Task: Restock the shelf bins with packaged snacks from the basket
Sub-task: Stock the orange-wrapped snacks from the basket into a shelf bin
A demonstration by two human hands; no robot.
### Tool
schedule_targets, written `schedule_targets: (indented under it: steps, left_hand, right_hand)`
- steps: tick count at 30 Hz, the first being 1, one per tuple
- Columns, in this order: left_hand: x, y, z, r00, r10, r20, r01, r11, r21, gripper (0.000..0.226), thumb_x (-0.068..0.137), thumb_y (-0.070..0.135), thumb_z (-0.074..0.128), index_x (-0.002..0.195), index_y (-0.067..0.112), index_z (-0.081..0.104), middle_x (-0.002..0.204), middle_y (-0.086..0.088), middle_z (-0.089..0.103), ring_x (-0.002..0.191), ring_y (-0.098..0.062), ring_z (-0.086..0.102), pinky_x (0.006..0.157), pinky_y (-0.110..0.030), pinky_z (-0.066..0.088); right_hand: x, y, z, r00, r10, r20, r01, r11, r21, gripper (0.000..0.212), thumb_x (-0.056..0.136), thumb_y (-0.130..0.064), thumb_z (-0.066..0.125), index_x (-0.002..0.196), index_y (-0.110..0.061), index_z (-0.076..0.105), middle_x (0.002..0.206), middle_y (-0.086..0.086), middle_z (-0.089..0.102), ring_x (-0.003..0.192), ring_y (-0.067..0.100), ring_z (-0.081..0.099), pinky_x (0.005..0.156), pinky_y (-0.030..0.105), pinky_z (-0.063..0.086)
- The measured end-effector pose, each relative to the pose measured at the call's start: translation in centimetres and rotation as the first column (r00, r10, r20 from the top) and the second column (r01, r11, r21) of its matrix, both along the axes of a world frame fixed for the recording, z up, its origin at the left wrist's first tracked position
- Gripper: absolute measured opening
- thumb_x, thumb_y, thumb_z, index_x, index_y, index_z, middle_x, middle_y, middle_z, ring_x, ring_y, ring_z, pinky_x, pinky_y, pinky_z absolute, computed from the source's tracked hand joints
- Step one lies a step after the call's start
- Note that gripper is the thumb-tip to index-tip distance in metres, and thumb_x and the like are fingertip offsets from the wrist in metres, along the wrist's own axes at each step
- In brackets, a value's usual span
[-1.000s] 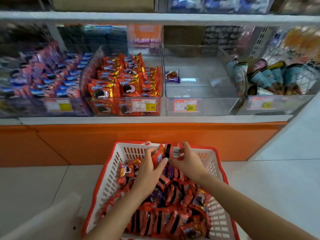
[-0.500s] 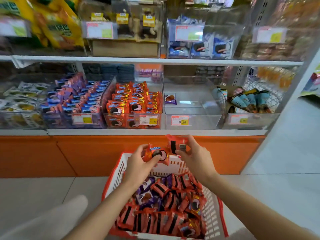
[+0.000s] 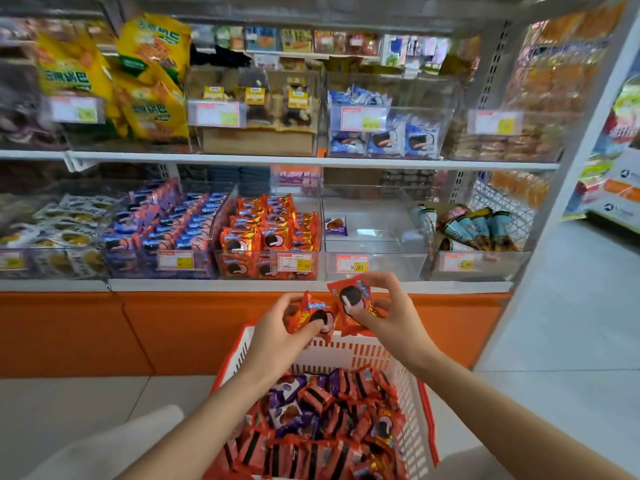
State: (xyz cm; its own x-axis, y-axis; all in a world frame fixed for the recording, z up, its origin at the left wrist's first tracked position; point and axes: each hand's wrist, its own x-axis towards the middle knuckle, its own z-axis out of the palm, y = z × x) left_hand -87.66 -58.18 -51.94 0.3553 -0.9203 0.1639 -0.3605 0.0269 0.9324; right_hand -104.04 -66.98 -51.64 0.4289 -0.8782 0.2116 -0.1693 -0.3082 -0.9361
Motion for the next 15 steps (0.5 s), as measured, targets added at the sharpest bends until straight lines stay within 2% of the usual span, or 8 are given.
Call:
schedule_targets:
  steps: [2, 4, 6, 9, 12, 15]
  left_hand:
    - [0.1, -0.1, 0.2, 1.0, 0.001, 0.027, -0.001, 1.0, 0.0, 0.035, 0.083, 0.022, 0.072, 0.11, 0.029, 0.052, 0.101, 0.018, 0.061, 0.094, 0.005, 0.058, 0.074, -0.009, 0.048]
    - [0.4, -0.3, 0.4, 0.998, -0.016, 0.068, 0.015, 1.0, 0.01, 0.035, 0.082, 0.022, 0.073, 0.109, 0.029, 0.053, 0.101, 0.017, 0.061, 0.094, 0.003, 0.057, 0.072, -0.005, 0.044]
    - [0.9, -0.6, 0.5, 0.991, -0.029, 0.128, 0.026, 0.999, 0.022, 0.035, 0.083, 0.021, 0.072, 0.11, 0.03, 0.052, 0.101, 0.018, 0.06, 0.093, 0.005, 0.057, 0.072, -0.003, 0.043]
    - [2.0, -1.6, 0.3, 0.98, -0.001, 0.201, -0.005, 1.0, 0.026, 0.034, 0.083, 0.018, 0.072, 0.106, 0.032, 0.051, 0.097, 0.023, 0.057, 0.092, 0.005, 0.057, 0.073, -0.003, 0.042]
    - [3.8, -3.1, 0.2, 0.96, -0.009, 0.278, -0.01, 0.998, 0.068, 0.029, 0.084, 0.02, 0.071, 0.103, 0.029, 0.05, 0.099, 0.015, 0.06, 0.09, 0.001, 0.058, 0.069, -0.004, 0.041]
    - [6.4, -5.0, -0.3, 0.927, -0.004, 0.375, -0.028, 0.996, 0.079, 0.027, 0.086, 0.019, 0.069, 0.103, 0.028, 0.05, 0.109, 0.009, 0.057, 0.1, -0.005, 0.054, 0.075, -0.005, 0.037]
  right_hand:
    - [0.1, -0.2, 0.4, 1.0, -0.014, -0.003, 0.014, 0.999, 0.042, 0.064, 0.079, -0.014, 0.076, 0.129, -0.029, 0.039, 0.125, -0.012, 0.047, 0.104, 0.008, 0.057, 0.079, 0.033, 0.058]
    - [0.3, -1.0, 0.3, 0.998, -0.037, -0.049, 0.039, 0.997, 0.059, 0.072, 0.074, -0.011, 0.079, 0.131, -0.023, 0.037, 0.12, -0.01, 0.048, 0.1, 0.007, 0.058, 0.076, 0.026, 0.057]
    - [0.7, -1.9, 0.1, 0.994, -0.032, -0.103, 0.039, 0.997, 0.066, 0.059, 0.075, -0.017, 0.079, 0.123, -0.018, 0.046, 0.111, -0.006, 0.06, 0.096, 0.006, 0.061, 0.074, 0.02, 0.054]
    - [1.3, -3.3, -0.3, 0.988, -0.035, -0.15, 0.047, 0.996, 0.079, 0.044, 0.075, -0.026, 0.079, 0.113, -0.018, 0.059, 0.102, -0.006, 0.067, 0.096, 0.007, 0.063, 0.081, 0.022, 0.051]
    - [1.9, -4.7, -0.4, 0.983, -0.041, -0.178, 0.055, 0.996, 0.073, 0.039, 0.077, -0.02, 0.078, 0.11, -0.024, 0.058, 0.104, -0.006, 0.066, 0.094, 0.008, 0.061, 0.081, 0.025, 0.05]
    - [3.2, -6.4, -0.6, 0.973, -0.043, -0.226, 0.06, 0.996, 0.068, 0.038, 0.081, -0.017, 0.074, 0.112, -0.024, 0.054, 0.103, -0.009, 0.062, 0.088, 0.001, 0.058, 0.068, 0.013, 0.045]
